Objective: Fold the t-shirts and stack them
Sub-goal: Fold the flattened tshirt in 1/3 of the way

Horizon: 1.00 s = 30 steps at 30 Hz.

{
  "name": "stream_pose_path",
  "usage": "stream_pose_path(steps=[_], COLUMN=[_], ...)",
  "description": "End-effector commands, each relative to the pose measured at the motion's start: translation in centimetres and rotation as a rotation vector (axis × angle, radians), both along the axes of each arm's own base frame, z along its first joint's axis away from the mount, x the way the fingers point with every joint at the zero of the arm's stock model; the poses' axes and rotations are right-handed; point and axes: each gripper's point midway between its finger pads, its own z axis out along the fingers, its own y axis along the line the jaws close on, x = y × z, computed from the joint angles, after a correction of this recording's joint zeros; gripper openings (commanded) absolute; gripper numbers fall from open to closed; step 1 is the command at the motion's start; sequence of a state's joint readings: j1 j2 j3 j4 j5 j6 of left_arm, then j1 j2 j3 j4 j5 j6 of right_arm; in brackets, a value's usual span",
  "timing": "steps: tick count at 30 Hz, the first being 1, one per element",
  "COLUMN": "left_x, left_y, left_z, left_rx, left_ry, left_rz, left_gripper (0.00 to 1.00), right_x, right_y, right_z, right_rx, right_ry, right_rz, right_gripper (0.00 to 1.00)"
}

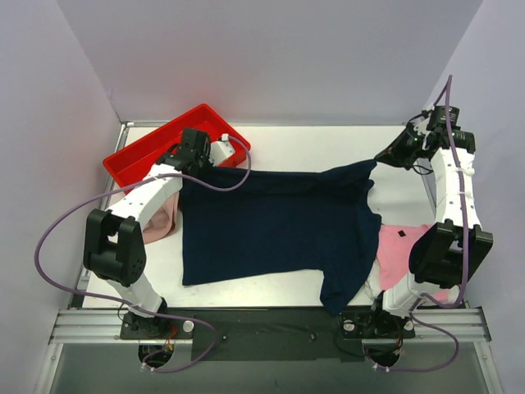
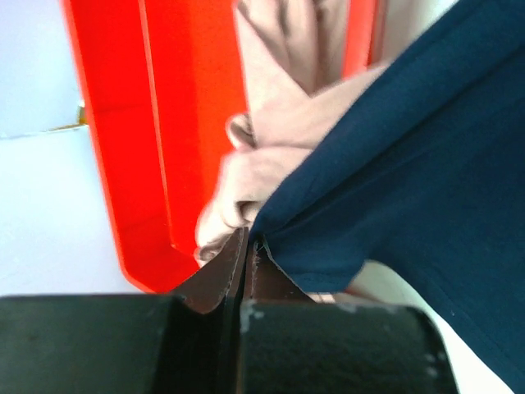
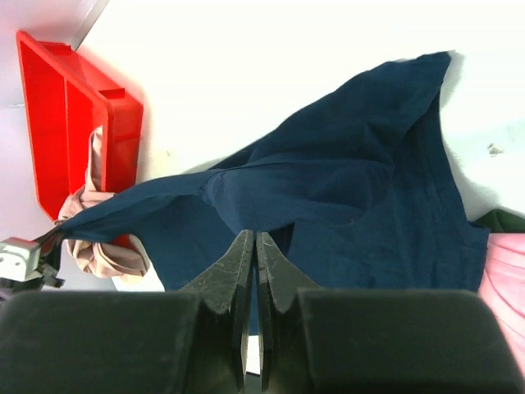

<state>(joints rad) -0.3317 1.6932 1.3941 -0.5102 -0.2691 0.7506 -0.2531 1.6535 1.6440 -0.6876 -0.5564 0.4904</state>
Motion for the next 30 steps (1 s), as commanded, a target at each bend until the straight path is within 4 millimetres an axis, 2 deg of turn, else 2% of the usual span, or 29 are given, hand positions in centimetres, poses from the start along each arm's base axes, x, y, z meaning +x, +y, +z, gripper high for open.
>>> stream_pose_path(steps=[1, 2, 3, 4, 5, 6, 7, 8, 9, 14, 19, 23, 24, 25, 26, 27, 28, 30], left_x=[-2.0, -3.2, -3.9, -4.9, -5.6, -6.5, -7.0, -7.8, -8.1, -8.8, -9.4, -10.5, -10.6, -10.9, -11.0, -11.5, -11.2, -11.4], left_y=[0.3, 0.5, 0.4, 0.5, 0.4, 0.4, 0.3, 0.4, 0.4, 1.1, 1.2, 1.1, 1.1, 1.0, 0.8, 0.5, 0.0, -1.2], left_z=[-1.5, -2.8, -3.6, -4.6, -5.3, -6.2, -6.8, -7.8, -8.2, -10.6, -11.0, -11.4, -11.4, -11.4, -11.3, -11.2, -10.7, -9.5], left_rx=[-0.009, -0.003, 0.001, 0.002, 0.003, 0.005, 0.009, 0.013, 0.019, 0.075, 0.084, 0.086, 0.084, 0.078, 0.071, 0.055, 0.038, 0.004], left_ry=[0.025, 0.060, 0.081, 0.110, 0.130, 0.159, 0.177, 0.207, 0.217, 0.274, 0.309, 0.362, 0.367, 0.380, 0.387, 0.406, 0.401, 0.405], left_rz=[-0.022, -0.043, -0.057, -0.073, -0.084, -0.106, -0.121, -0.142, -0.153, -0.170, -0.188, -0.220, -0.224, -0.233, -0.241, -0.259, -0.273, -0.312], left_gripper=[0.00, 0.00, 0.00, 0.00, 0.00, 0.00, 0.00, 0.00, 0.00, 0.00, 0.00, 0.00, 0.11, 0.17, 0.29, 0.34, 0.45, 0.52], right_x=[-3.1, -4.3, -5.9, -6.9, -8.5, -9.4, -10.7, -11.3, -12.2, -14.0, -14.7, -15.7, -15.9, -15.8, -15.8, -15.4, -15.0, -14.0], right_y=[1.2, 1.5, 1.6, 1.7, 1.9, 2.0, 2.2, 2.2, 2.3, 1.8, 1.7, 1.5, 1.6, 1.7, 1.8, 1.9, 2.1, 2.1], right_z=[-0.7, -1.1, -3.2, -3.3, -5.1, -5.1, -6.7, -6.7, -7.8, -9.6, -10.1, -11.2, -11.5, -11.6, -11.6, -11.4, -11.1, -10.9], right_rx=[0.010, 0.009, 0.016, 0.009, 0.018, 0.012, 0.021, 0.018, 0.027, 0.036, 0.023, 0.006, 0.010, 0.014, 0.019, 0.032, 0.037, 0.037], right_ry=[0.050, 0.066, 0.124, 0.127, 0.179, 0.178, 0.224, 0.222, 0.254, 0.320, 0.350, 0.389, 0.399, 0.398, 0.398, 0.388, 0.375, 0.355], right_rz=[0.011, 0.016, 0.017, 0.019, 0.022, 0.027, 0.027, 0.029, 0.026, 0.015, 0.020, 0.028, 0.029, 0.031, 0.032, 0.030, 0.033, 0.028], right_gripper=[0.00, 0.00, 0.00, 0.00, 0.00, 0.00, 0.00, 0.00, 0.00, 0.00, 0.00, 0.00, 0.00, 0.00, 0.00, 0.00, 0.00, 0.00])
